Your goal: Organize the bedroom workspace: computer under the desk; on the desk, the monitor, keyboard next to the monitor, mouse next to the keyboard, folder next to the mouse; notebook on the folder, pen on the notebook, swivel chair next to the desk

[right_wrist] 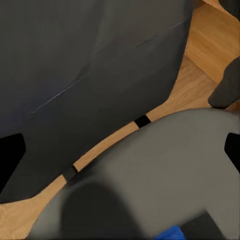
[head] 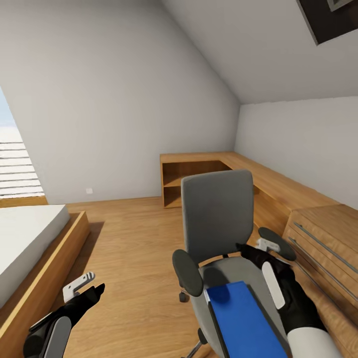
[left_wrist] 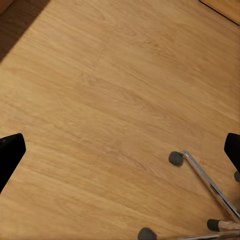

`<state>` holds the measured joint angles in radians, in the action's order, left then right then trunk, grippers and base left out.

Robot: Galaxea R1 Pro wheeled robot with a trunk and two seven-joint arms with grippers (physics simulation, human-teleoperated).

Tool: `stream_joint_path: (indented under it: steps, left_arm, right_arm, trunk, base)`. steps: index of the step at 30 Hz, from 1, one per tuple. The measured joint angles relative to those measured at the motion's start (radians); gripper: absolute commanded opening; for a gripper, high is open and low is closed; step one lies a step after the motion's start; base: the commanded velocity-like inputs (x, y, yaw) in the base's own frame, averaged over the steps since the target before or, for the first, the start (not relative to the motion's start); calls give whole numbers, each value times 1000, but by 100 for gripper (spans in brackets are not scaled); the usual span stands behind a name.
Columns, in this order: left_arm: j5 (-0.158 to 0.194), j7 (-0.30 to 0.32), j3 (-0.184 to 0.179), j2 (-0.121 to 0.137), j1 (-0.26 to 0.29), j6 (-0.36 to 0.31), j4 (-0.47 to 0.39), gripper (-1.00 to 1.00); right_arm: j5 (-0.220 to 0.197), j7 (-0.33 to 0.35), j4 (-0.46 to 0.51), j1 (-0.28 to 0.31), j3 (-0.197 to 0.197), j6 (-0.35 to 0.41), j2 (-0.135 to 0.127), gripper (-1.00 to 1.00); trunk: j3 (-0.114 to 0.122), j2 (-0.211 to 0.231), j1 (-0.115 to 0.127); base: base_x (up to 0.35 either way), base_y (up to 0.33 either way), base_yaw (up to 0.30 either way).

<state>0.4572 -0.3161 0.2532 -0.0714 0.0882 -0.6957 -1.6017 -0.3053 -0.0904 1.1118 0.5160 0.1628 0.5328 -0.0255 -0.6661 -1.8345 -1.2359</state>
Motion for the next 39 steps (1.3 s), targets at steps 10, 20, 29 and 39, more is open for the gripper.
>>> stream_joint_path:
  steps: [10,20,29,39]
  left_arm:
    - [0,0,0,0,0,0,0,100]
    - [0,0,0,0,0,0,0,100]
    - [0,0,0,0,0,0,1,100]
    - [0,3,0,0,0,0,2,100]
  right_arm:
    - [-151,1,192,-97,82,77,3,100]
    - [-354,2,351,-194,133,123,2,100]
    - [-514,4,372,-206,255,209,0,100]
    - [-549,6,372,-207,285,222,-2,100]
  trunk:
    - [0,0,0]
    - [0,0,0]
    - [0,0,0]
    - [1,0,-1]
  base:
    - [0,0,0]
    - [0,0,0]
    - [0,0,0]
    - [-126,48,-84]
